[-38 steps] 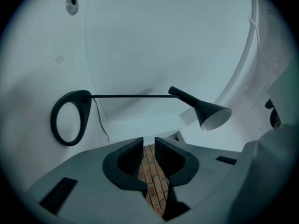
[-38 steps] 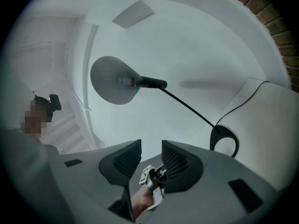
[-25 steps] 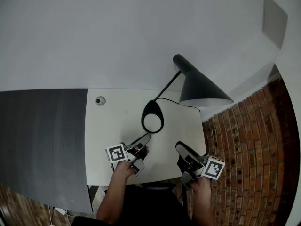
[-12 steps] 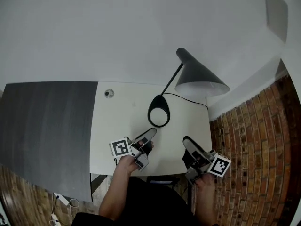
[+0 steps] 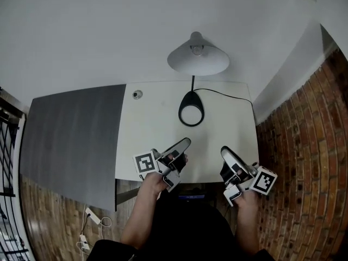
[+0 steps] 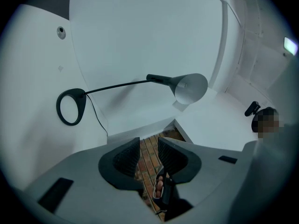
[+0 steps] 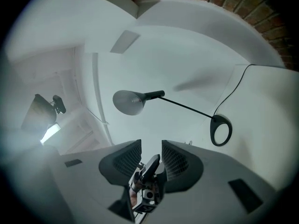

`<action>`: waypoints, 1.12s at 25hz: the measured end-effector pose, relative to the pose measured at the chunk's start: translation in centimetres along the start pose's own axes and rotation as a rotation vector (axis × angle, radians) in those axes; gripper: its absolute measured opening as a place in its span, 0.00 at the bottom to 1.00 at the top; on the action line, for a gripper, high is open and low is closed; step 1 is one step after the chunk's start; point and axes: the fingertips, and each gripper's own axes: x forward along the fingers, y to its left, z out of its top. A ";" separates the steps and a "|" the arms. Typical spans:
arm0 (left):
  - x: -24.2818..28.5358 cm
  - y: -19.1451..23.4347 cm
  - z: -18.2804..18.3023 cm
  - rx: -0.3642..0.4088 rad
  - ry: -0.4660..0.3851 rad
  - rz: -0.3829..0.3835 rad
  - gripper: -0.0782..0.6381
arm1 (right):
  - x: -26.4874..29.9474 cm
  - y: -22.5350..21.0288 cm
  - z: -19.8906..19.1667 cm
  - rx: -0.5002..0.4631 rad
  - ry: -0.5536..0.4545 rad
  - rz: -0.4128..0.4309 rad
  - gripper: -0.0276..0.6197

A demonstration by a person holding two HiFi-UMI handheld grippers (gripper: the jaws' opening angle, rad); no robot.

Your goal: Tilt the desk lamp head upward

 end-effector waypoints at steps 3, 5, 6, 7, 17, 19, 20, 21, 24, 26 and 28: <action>-0.5 -0.8 -1.8 0.013 -0.014 0.021 0.27 | -1.5 -0.1 -0.6 0.020 0.009 0.029 0.26; -1.1 -1.3 -2.9 0.033 -0.036 0.031 0.27 | -2.4 -0.3 -1.1 0.035 0.022 0.057 0.26; -1.4 -1.6 -3.6 0.045 -0.044 0.034 0.27 | -3.0 -0.4 -1.6 0.048 0.028 0.071 0.26; -1.8 -1.8 -4.3 0.052 -0.051 0.040 0.27 | -3.5 -0.7 -2.0 0.065 0.034 0.082 0.26; -6.9 -2.9 -5.2 0.059 -0.188 0.121 0.27 | -3.7 -2.2 -4.1 0.172 0.040 0.149 0.26; -7.4 -3.7 -4.9 0.056 -0.208 0.111 0.27 | -3.8 -2.0 -4.0 0.175 0.018 0.149 0.26; -7.7 -4.2 -4.8 0.060 -0.204 0.103 0.27 | -3.9 -2.0 -4.0 0.175 0.006 0.143 0.26; -7.9 -4.6 -4.8 0.065 -0.195 0.096 0.27 | -4.0 -2.0 -4.0 0.172 -0.006 0.134 0.26; -8.6 -5.1 -5.1 0.073 -0.159 0.070 0.27 | -4.0 -2.3 -4.1 0.164 -0.049 0.103 0.26; -9.3 -5.5 -5.3 0.074 -0.131 0.044 0.27 | -4.0 -2.0 -4.5 0.156 -0.073 0.086 0.26; -10.4 -6.0 -5.4 0.069 -0.113 0.017 0.25 | -3.7 -1.1 -5.4 0.139 -0.084 0.070 0.26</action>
